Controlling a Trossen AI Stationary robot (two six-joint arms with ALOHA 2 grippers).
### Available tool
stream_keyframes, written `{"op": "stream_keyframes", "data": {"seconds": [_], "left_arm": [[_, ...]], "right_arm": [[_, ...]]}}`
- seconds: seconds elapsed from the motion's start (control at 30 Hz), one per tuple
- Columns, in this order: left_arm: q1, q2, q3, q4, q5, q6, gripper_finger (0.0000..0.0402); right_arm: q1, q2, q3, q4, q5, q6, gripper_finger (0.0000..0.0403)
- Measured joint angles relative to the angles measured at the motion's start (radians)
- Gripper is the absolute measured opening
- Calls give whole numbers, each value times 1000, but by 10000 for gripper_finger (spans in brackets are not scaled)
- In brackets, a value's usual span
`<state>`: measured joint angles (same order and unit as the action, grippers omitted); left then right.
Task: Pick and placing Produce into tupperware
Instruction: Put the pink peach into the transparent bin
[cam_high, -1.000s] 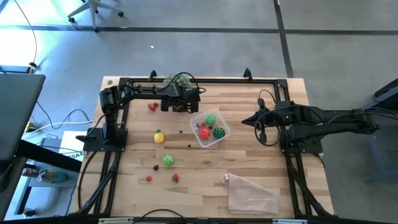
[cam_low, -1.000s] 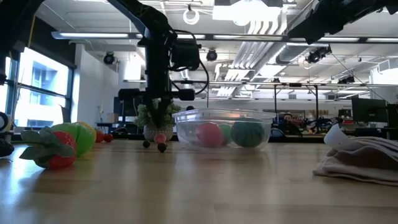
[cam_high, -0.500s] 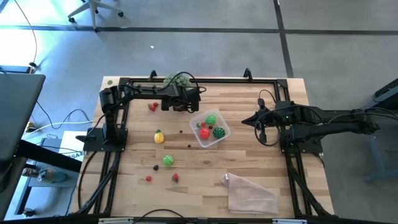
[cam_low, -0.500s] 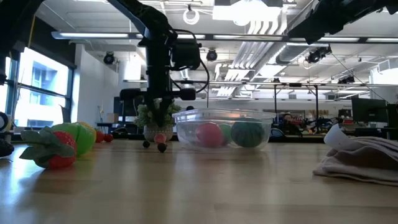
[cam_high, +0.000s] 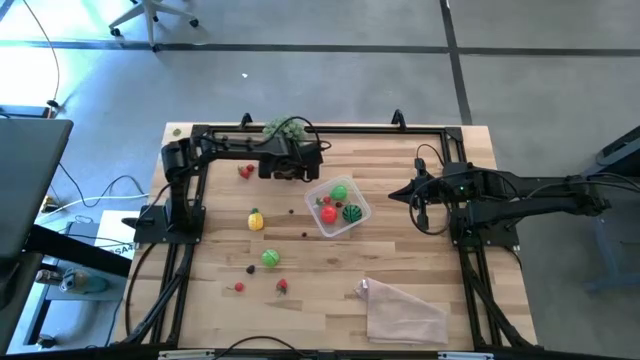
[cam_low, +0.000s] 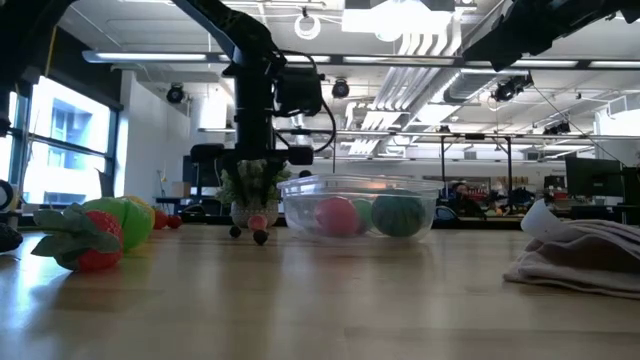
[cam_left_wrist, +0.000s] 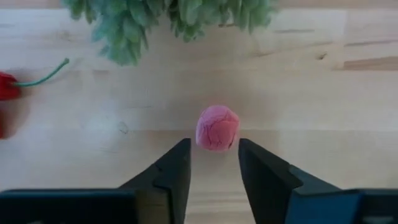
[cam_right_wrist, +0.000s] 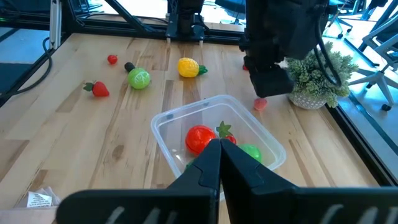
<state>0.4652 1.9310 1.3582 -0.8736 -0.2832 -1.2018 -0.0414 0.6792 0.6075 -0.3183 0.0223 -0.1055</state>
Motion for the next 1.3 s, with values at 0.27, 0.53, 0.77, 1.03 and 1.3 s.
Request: {"op": "stream_keyframes", "data": {"seconds": [0.27,0.53,0.77,1.03,1.3], "left_arm": [[0,39,0,23,7,-6,154],[0,48,0,25,-4,-11,168],[0,56,0,45,-18,-11,178],[0,73,-1,51,-20,-18,178],[0,100,1,66,-34,-27,177]], "right_arm": [[0,0,0,0,0,0,0],[0,0,0,-5,0,0,0],[0,0,0,-5,0,0,0],[0,0,0,-4,0,0,0],[0,0,0,-7,0,0,0]]}}
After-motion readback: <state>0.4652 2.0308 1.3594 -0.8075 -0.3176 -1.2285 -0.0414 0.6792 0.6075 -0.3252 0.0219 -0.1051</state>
